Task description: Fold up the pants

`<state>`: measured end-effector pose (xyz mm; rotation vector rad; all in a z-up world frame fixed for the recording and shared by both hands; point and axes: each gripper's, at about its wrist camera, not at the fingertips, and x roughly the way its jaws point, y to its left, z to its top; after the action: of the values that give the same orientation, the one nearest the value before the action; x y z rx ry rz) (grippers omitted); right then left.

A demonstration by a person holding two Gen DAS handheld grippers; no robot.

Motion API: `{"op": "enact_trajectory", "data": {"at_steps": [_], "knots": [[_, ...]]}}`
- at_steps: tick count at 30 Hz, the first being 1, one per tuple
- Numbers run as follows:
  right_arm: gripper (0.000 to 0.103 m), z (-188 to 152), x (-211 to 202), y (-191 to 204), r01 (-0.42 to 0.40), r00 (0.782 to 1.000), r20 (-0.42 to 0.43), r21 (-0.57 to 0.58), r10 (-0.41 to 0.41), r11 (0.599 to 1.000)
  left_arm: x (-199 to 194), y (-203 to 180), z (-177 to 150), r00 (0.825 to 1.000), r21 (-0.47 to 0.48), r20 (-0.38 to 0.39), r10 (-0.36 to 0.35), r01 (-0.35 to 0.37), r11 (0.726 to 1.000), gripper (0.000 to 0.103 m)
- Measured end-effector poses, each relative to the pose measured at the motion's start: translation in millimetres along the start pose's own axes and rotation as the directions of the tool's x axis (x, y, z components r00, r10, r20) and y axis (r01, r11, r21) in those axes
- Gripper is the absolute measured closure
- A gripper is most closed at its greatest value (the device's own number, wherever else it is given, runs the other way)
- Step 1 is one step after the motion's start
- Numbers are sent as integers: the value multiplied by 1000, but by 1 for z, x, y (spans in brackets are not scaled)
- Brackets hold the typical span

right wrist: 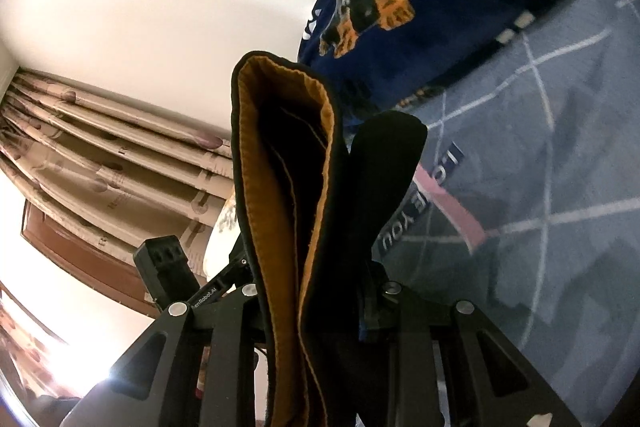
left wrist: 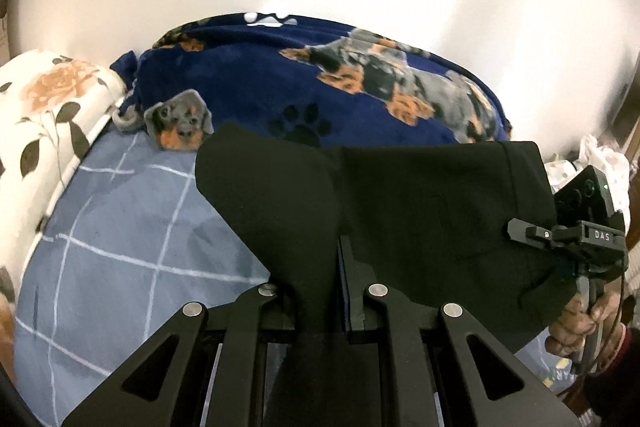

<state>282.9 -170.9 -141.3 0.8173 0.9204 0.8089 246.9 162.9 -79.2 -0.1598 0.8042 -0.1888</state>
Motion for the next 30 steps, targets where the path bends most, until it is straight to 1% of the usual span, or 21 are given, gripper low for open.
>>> {"op": "enact_trajectory", "data": {"at_steps": [6,13,18,22,30], "knots": [[79,26,24,-7,-11,1000,6,6,11,1000,21,19,21,1000,-8,5,22,-22,1000,90],[79,46,48,-17,-23,1000,3,21,23,1000,42,40,34,999,-30,-2,38,-38,999,90],[80,53,59,-27,-19,1000,-3,37,19,999,58,50,34,998,-29,-19,57,-58,998,90],[80,57,68,-34,-12,1000,-11,46,12,999,69,60,32,998,-54,-37,60,-62,997,90],[80,57,73,-57,19,1000,-11,85,-18,996,85,71,20,994,-52,-68,81,-85,995,90]]}}
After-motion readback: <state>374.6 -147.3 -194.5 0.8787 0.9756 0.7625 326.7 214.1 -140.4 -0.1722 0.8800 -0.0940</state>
